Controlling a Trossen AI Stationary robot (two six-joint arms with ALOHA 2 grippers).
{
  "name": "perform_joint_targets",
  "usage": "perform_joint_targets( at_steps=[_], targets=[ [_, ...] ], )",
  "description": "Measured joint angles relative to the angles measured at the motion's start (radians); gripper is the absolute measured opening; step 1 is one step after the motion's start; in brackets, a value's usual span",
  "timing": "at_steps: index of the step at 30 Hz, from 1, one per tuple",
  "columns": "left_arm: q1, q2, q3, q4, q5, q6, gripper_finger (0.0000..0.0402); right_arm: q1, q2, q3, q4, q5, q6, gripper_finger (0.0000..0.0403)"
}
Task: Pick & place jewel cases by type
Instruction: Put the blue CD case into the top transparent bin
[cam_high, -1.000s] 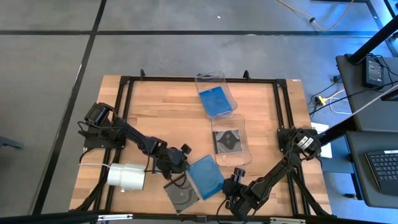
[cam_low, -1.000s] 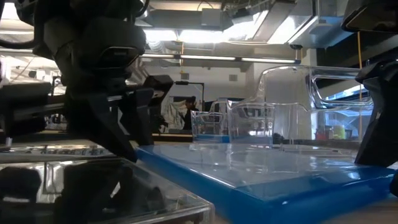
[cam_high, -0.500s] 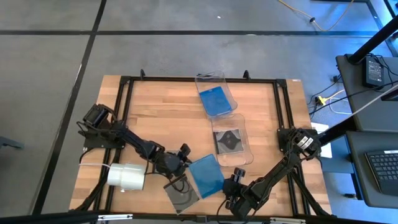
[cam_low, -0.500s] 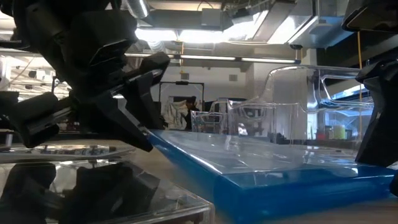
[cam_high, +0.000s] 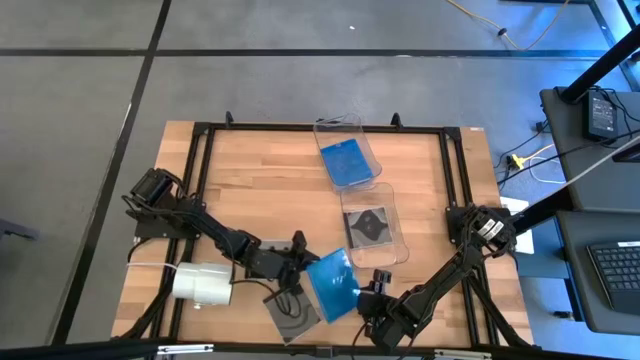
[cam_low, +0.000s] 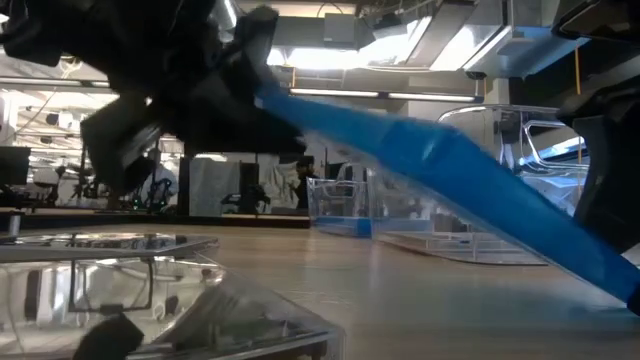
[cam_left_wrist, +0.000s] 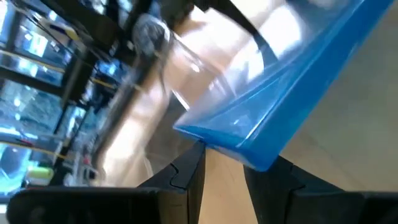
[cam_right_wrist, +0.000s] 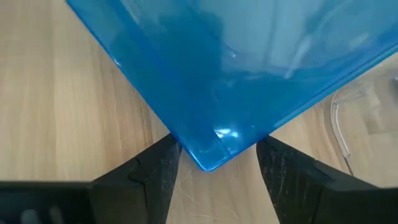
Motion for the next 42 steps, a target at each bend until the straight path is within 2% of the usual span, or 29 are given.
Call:
perform_joint_targets(
  at_steps=[8,32,37,42],
  targets=[
    [-0.002,0.001,0.000,0.111,0.023,0.083,0.0102,0.000,0.000,-0.001,0.006,-0.001,-0.015,0.0217],
    [-0.003,0.006,-0.003,0.164,0.007,0.017,0.0106,-0.003,0.001,-0.001,0.028,0.000,-0.052,0.0216],
    [-0.003,0.006,-0.003,0.175,0.014,0.018,0.0128,-0.003,0.001,-0.001,0.028,0.000,-0.053,0.0217],
    [-0.003,0.006,-0.003,0.183,0.016,0.058,0.0173,-0.004,0.001,-0.001,0.028,0.001,-0.054,0.0217]
  ],
)
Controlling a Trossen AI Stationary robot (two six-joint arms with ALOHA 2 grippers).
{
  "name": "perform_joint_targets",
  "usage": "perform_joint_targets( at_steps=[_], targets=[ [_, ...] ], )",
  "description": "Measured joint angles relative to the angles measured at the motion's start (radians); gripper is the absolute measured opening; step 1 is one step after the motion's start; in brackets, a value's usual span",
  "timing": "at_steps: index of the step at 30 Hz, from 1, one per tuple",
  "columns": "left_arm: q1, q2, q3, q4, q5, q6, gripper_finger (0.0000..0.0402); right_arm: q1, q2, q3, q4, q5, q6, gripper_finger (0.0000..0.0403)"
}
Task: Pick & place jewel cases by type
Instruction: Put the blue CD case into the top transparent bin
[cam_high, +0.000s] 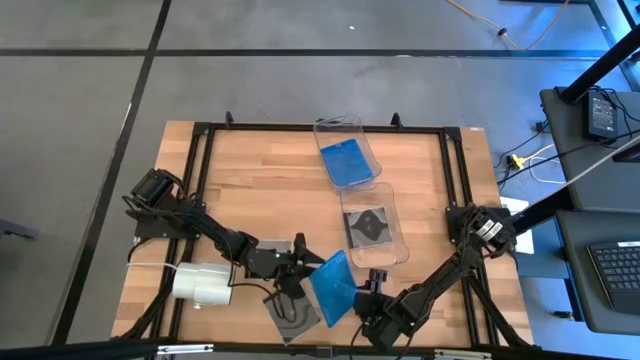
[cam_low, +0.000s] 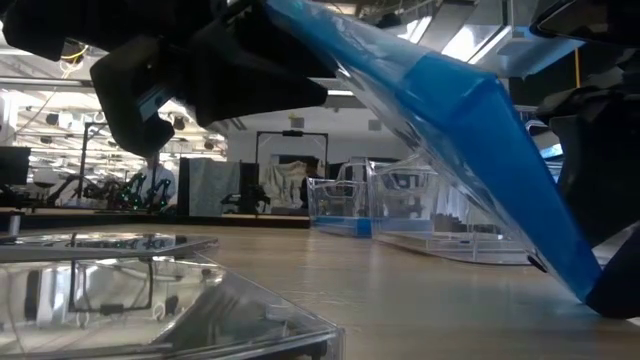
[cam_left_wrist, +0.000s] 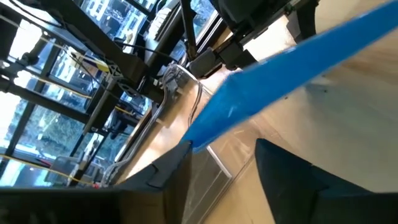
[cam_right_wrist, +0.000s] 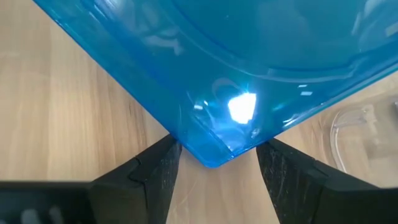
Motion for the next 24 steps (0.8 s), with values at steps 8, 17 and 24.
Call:
perform_joint_targets(
  at_steps=[8,17,24],
  targets=[
    [0.000,0.000,0.001,0.007,0.053,0.013,0.0227,0.000,0.001,0.000,0.000,0.000,-0.002,0.0217],
    [0.000,-0.001,0.001,0.009,0.077,0.012,0.0235,0.000,0.001,0.000,-0.001,-0.001,-0.002,0.0217],
    [-0.002,0.000,0.001,0.019,0.011,0.082,0.0235,0.000,0.001,0.000,-0.002,-0.002,-0.002,0.0217]
  ],
)
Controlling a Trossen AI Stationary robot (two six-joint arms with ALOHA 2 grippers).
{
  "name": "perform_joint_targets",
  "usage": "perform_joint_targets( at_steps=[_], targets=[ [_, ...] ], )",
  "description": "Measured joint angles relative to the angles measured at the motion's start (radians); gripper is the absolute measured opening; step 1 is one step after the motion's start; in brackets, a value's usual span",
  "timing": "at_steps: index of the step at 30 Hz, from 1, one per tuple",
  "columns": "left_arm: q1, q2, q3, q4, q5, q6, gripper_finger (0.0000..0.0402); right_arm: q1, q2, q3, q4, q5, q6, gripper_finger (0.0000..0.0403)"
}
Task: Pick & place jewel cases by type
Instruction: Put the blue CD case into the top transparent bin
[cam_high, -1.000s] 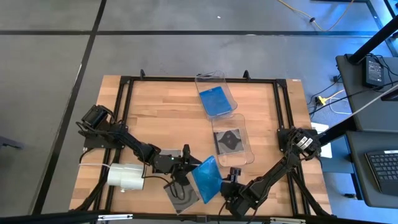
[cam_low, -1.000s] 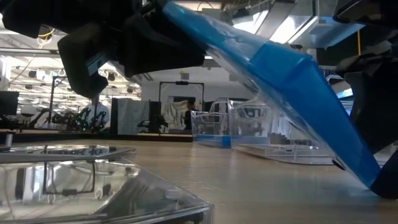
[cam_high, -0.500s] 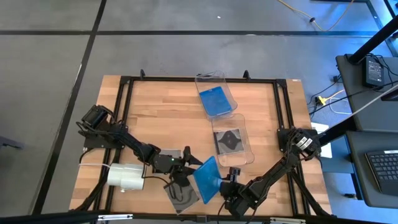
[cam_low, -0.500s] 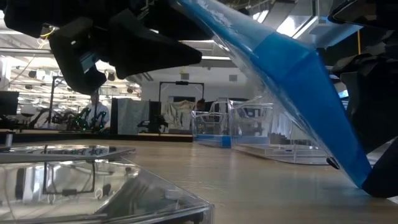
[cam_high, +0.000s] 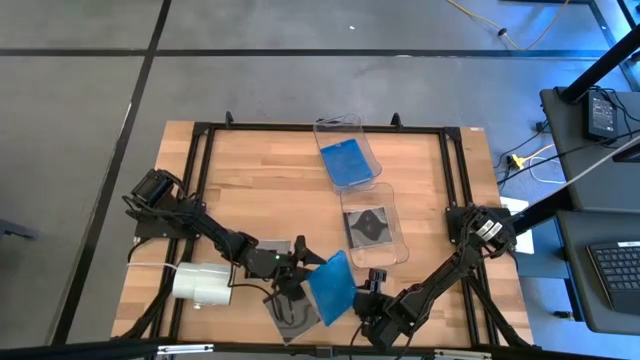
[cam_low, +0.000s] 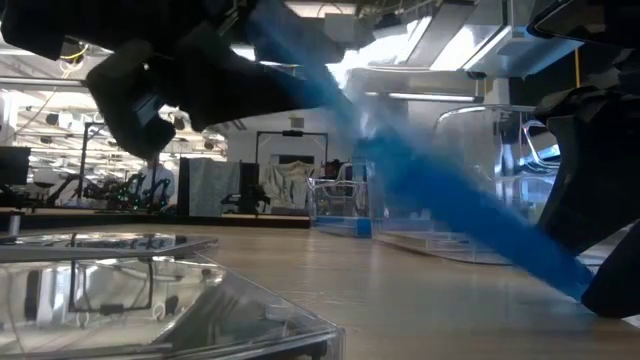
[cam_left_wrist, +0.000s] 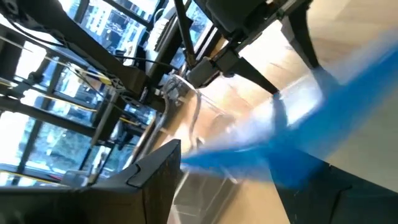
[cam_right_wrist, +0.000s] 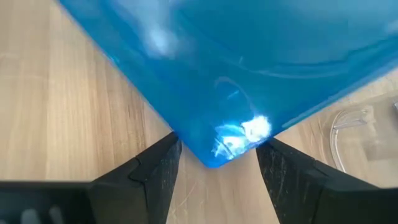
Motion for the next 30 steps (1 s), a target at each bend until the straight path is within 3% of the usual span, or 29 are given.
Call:
perform_joint_targets(
  at_steps=[17,30],
  targets=[
    [-0.014,0.000,0.000,0.042,0.023,0.021,0.0231,0.000,0.000,0.000,-0.001,-0.001,0.004,0.0217],
    [-0.075,0.000,0.000,0.024,0.020,0.131,0.0227,0.000,0.000,0.000,0.000,-0.003,0.007,0.0217]
  ],
)
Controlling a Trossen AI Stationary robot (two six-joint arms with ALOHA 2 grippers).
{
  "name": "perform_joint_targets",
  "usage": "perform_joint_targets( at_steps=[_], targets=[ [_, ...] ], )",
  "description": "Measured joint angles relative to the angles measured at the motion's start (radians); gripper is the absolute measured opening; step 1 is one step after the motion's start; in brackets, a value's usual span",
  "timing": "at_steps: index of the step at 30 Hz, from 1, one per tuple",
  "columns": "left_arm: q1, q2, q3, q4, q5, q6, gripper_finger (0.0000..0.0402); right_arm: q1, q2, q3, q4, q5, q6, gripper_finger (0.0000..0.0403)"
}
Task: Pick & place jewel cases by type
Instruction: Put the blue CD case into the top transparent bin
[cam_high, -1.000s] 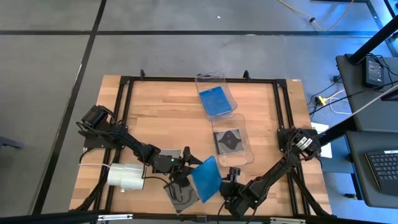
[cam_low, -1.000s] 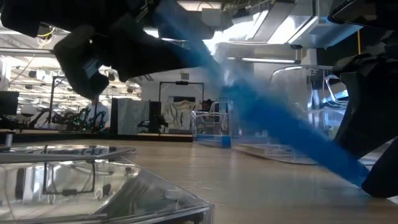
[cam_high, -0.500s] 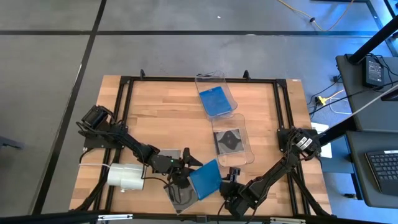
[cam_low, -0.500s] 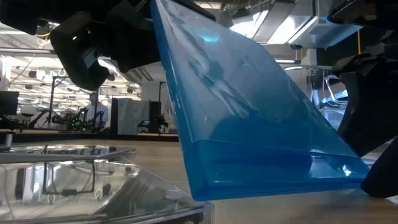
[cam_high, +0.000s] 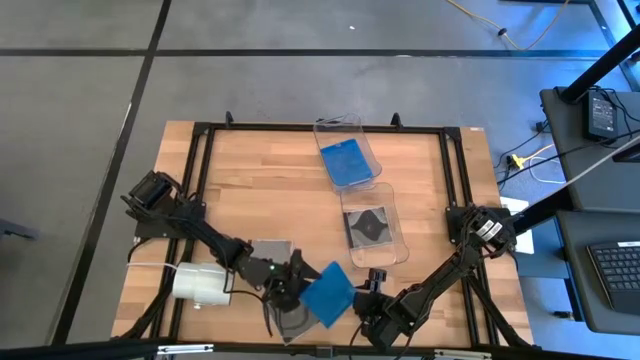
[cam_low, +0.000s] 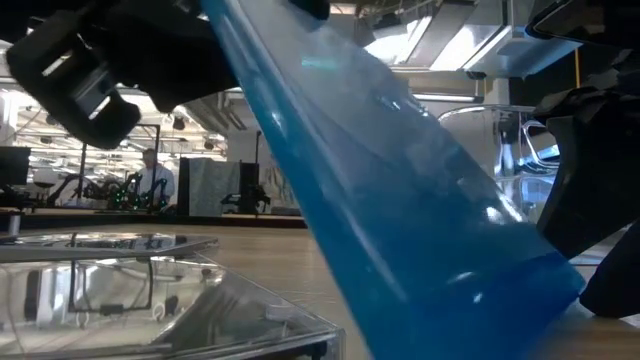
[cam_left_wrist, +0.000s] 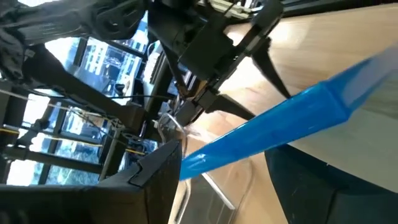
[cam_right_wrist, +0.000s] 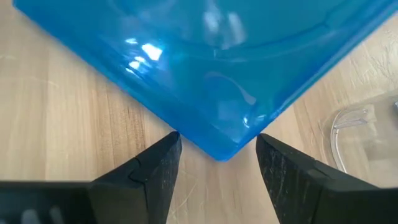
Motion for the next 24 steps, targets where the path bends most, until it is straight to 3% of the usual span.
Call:
perform_joint_targets(
  at_steps=[10,24],
  targets=[
    [-0.008,-0.001,0.000,-0.097,0.000,0.001,0.0194,-0.001,0.000,0.000,0.000,0.000,0.000,0.0217],
    [-0.008,-0.001,0.000,-0.102,-0.022,-0.001,0.0078,-0.005,0.000,0.000,0.003,0.000,-0.001,0.0217]
  ],
)
